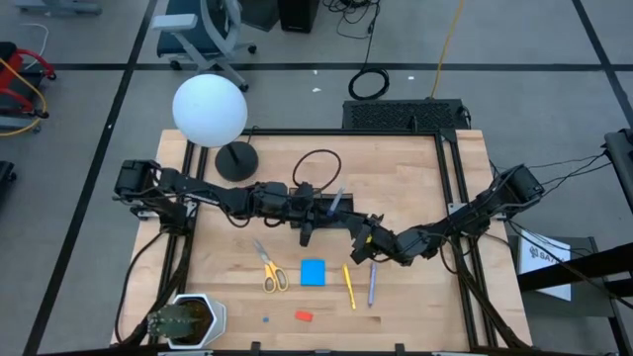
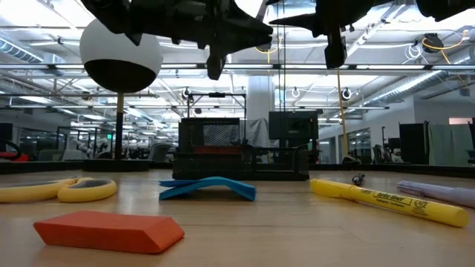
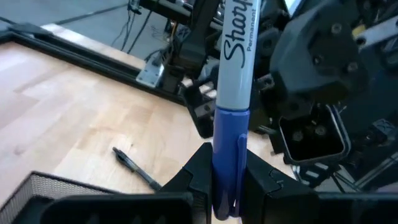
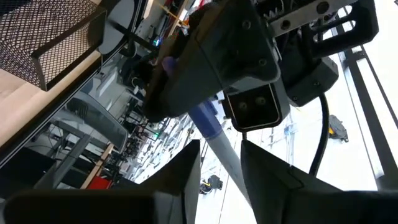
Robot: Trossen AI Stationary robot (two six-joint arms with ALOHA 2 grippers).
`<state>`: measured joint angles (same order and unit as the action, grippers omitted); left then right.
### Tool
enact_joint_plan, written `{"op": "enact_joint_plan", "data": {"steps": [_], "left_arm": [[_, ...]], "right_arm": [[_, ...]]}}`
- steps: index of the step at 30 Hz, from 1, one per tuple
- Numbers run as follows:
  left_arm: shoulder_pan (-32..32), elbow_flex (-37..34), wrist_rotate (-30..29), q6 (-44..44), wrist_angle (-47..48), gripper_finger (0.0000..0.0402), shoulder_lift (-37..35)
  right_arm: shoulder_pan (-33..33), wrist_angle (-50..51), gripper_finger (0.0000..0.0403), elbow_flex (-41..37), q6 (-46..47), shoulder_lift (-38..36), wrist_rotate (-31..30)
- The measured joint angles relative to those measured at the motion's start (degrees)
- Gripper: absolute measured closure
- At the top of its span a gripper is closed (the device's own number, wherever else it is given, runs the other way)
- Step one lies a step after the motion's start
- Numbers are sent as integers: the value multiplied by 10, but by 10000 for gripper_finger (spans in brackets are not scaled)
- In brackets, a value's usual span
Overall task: Pick and place office supplies into organizer
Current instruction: Put the violet marker pen into the desk organizer
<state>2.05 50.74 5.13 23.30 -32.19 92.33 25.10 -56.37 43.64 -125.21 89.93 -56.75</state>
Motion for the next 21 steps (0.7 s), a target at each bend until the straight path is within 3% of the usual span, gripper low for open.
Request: {"op": "enact_joint_plan", "data": {"steps": [14, 21], "left_arm": [[6, 86, 54, -2, 12, 361, 79], [7, 86, 57, -11, 39, 354, 63]], "right_arm": [[0, 18, 299, -1, 11, -1, -6], [0, 23, 340, 0, 19, 0, -3]]}}
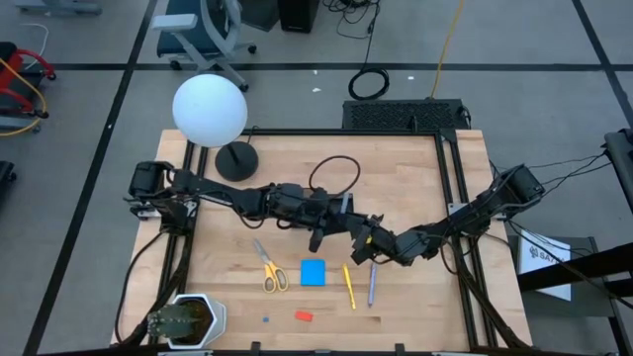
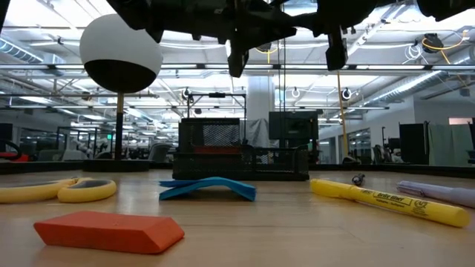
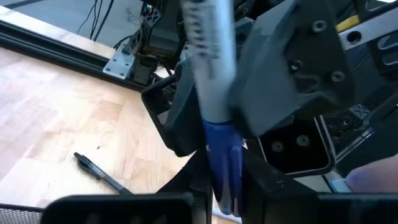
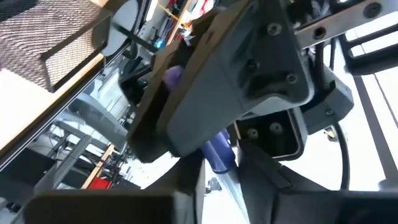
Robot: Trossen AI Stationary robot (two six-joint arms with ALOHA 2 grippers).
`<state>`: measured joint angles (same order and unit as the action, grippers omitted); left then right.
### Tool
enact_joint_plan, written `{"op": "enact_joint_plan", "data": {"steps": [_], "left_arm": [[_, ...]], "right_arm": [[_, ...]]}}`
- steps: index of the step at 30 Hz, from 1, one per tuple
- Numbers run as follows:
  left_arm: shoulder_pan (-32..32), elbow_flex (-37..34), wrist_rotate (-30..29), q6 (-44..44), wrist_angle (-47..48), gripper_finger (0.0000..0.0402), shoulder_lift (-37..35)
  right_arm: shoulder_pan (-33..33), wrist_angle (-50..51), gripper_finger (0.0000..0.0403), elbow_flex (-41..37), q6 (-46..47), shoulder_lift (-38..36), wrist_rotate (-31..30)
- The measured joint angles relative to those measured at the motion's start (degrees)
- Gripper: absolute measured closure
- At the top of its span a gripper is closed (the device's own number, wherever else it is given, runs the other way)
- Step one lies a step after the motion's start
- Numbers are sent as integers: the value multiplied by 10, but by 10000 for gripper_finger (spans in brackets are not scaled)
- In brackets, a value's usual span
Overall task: Pick and place office supplies into organizer
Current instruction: Put the violet marker pen into the desk organizer
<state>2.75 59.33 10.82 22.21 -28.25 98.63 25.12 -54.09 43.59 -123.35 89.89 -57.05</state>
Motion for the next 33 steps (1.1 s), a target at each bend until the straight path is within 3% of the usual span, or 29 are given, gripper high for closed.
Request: {"op": "enact_joint_plan", "data": {"steps": [4, 15, 22, 27, 33], "left_arm": [[0, 0, -3, -6, -2, 338, 0], [-7, 1, -2, -52, 8, 321, -1], [-15, 0, -13, -97, 128, 320, -65], [12, 0, -94, -135, 206, 319, -135], [66, 1, -274, -177, 287, 319, -200]], "right_arm": [[0, -3, 358, 0, 6, 0, -21], [0, -31, 361, 0, 28, 1, -43], [-1, -59, 363, 1, 29, 0, -62], [-3, -76, 363, 1, 42, -2, -59], [-24, -72, 363, 1, 134, -27, -36]]}}
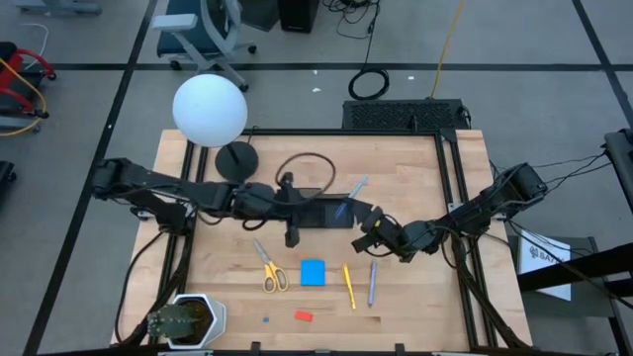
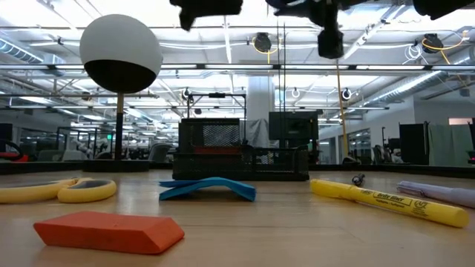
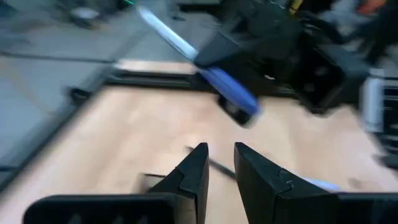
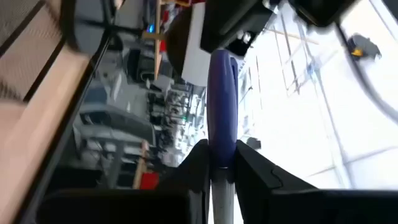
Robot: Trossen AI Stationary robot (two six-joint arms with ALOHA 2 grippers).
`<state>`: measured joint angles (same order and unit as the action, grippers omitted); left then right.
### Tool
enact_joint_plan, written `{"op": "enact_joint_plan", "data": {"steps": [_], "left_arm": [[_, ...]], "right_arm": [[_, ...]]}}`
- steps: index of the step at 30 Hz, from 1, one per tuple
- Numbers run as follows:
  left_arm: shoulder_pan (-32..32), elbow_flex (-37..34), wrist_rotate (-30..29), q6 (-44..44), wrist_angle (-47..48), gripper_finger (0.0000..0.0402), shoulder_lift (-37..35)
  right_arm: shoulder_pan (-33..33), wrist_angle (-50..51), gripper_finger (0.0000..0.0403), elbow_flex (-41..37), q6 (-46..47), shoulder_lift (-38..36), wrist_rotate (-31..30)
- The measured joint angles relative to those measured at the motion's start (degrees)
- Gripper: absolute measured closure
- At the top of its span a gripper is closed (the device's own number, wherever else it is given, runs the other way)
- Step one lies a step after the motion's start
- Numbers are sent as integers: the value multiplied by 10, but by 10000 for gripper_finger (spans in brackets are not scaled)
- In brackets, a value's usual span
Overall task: Pick and place office supplies into organizer
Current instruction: Put the violet marker pen into the desk organizer
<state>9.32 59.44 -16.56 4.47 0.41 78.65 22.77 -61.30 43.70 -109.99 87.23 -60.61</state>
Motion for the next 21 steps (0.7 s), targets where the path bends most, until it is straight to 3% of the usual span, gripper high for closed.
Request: {"op": "enact_joint_plan", "data": {"steps": [7, 15, 21], "left_arm": [[42, -16, -136, -37, 14, 319, -27], [14, -75, -151, -63, -43, 319, -71], [-4, -144, -146, -67, -105, 319, -140]], "right_arm": [[-40, 107, 363, -1, 259, -57, 166], [-139, 215, 363, -1, 599, -124, 443], [-229, 216, 363, -1, 790, -123, 646]]}}
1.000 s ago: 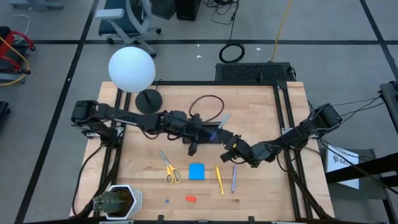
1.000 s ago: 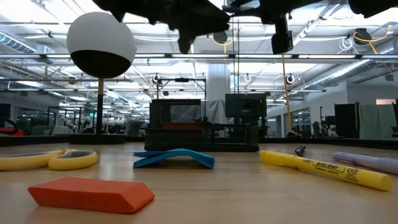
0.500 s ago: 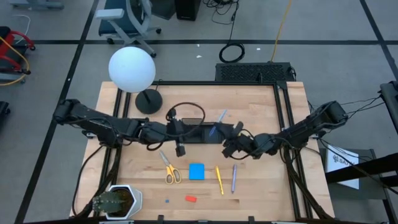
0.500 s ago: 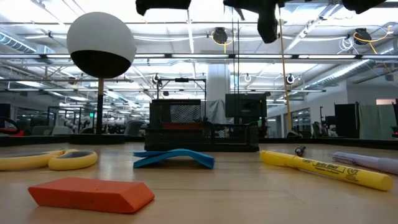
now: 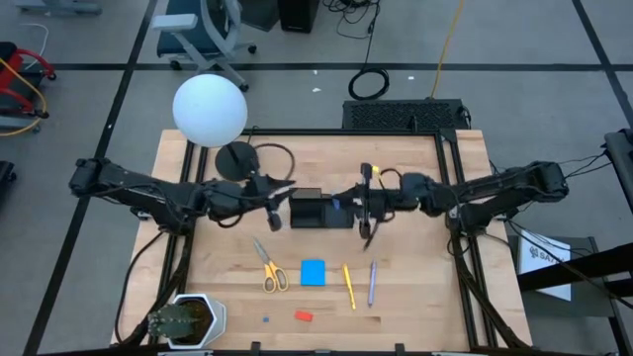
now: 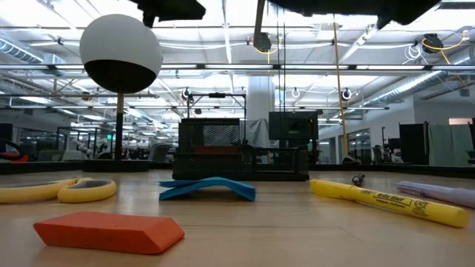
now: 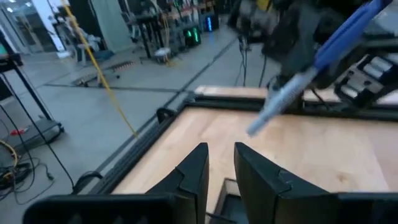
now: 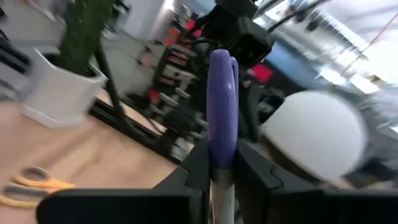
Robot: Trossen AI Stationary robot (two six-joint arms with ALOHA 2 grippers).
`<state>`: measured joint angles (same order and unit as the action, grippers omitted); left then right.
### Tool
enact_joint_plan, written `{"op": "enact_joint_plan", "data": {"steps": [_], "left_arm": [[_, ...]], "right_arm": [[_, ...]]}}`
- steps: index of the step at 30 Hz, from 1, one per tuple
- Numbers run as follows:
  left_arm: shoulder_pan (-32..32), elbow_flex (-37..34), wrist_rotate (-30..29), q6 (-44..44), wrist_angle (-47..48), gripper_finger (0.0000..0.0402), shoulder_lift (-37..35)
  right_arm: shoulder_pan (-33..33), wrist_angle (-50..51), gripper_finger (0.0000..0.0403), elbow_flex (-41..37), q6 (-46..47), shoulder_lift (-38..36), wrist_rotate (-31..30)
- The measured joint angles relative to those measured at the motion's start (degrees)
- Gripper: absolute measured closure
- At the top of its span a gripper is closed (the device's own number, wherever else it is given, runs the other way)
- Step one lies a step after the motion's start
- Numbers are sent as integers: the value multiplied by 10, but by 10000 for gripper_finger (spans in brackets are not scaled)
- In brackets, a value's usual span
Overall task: Pick and place office supplies into organizer
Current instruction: Put the violet marker pen into the desk organizer
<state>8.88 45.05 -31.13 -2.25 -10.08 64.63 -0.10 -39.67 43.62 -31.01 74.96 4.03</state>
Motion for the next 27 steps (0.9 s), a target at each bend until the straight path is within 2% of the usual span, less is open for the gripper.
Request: {"op": "enact_joint_plan", "data": {"steps": [6, 9, 19, 27], "left_arm": [[-3, -72, 0, -2, -78, 319, -55], [-4, -94, 1, -12, -117, 319, -63], [-10, -98, 18, -17, -135, 319, -63], [-10, -98, 27, -16, -137, 319, -63]], "right_arm": [[-89, -41, 363, 0, 164, 21, 158], [-113, -92, 363, -11, 201, 43, 202], [-165, -222, 363, -28, 270, 149, 217], [-176, -298, 363, -28, 305, 217, 198]]}}
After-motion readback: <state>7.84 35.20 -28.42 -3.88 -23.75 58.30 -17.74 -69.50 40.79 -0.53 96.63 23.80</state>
